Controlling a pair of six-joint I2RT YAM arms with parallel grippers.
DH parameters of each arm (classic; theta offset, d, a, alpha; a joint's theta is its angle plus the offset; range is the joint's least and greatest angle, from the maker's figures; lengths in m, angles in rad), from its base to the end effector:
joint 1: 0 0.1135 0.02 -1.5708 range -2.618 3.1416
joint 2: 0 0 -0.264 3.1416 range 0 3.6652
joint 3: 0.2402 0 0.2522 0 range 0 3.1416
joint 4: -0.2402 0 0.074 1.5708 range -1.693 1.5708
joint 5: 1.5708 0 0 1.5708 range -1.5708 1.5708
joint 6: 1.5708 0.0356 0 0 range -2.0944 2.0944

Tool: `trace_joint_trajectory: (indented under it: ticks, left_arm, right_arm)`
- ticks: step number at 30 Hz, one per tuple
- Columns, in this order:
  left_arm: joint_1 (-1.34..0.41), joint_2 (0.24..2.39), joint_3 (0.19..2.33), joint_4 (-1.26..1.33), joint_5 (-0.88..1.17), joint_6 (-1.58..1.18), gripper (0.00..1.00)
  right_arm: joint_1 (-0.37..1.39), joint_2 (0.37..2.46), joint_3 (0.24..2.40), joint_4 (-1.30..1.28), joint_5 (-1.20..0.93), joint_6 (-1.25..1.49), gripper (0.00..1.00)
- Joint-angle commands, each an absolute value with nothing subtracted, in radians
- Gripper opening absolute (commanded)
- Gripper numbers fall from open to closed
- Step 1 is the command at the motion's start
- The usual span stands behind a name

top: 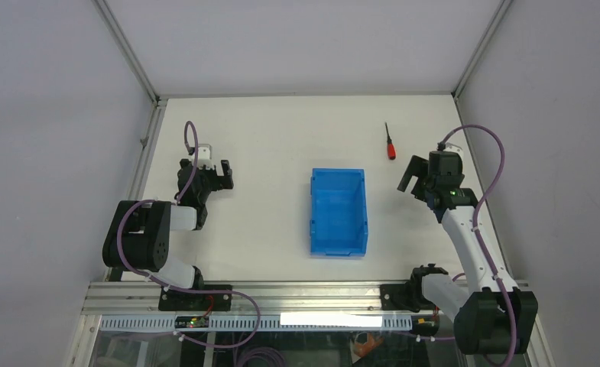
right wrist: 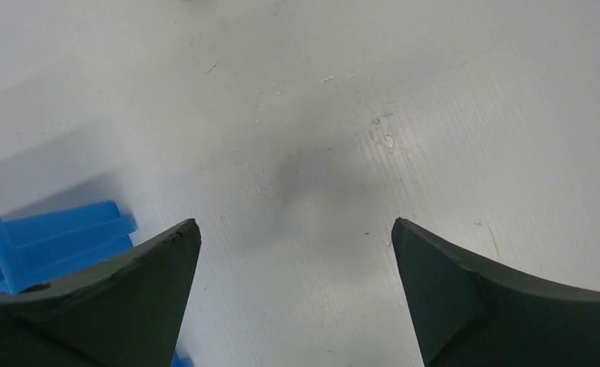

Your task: Put the screwdriver in the bin

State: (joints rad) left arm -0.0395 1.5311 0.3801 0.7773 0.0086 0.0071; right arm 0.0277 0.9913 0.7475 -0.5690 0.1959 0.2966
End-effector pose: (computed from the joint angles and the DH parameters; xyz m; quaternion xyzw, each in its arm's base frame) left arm 0.2660 -0.0108 0.1380 0.0217 0.8259 -0.0127 0.5633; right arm 0.2026 -0.0013 0.2544 0.1598 0.9114 -0.0302 0.3781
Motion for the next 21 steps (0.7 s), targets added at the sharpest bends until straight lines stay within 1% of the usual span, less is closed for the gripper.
trace_joint_trajectory:
  ticks: [1,5,9,13,16,18,21]
  left_arm:
    - [-0.045,1.508,0.383,0.804,0.018,-0.009,0.99]
    - [-0.045,1.508,0.383,0.804,0.019,-0.009,0.99]
    - [-0.045,1.508,0.383,0.804,0.019,-0.009,0.99]
    - [-0.046,1.508,0.383,0.805,0.019,-0.009,0.99]
    - [-0.045,1.508,0.383,0.804,0.019,-0.009,0.99]
    - [-0.045,1.508,0.383,0.805,0.019,-0.009,0.99]
    - [-0.045,1.508,0.383,0.805,0.019,-0.009,0.99]
  right_arm:
    - [0.024,0.989,0.79,-0.537,0.171,0.319,0.99]
    - [0.025,1.039,0.865,-0.554,0.14,0.315,0.99]
    - [0.025,1.157,0.979,-0.532,0.023,0.275,0.99]
    - [0.025,1.371,1.163,-0.574,0.01,0.247,0.99]
    - [0.026,1.556,1.331,-0.595,-0.042,0.221,0.99]
    - [0.03,1.723,1.469,-0.664,-0.029,0.211,0.99]
    - [0.034,1.905,1.638,-0.743,-0.008,0.184,0.99]
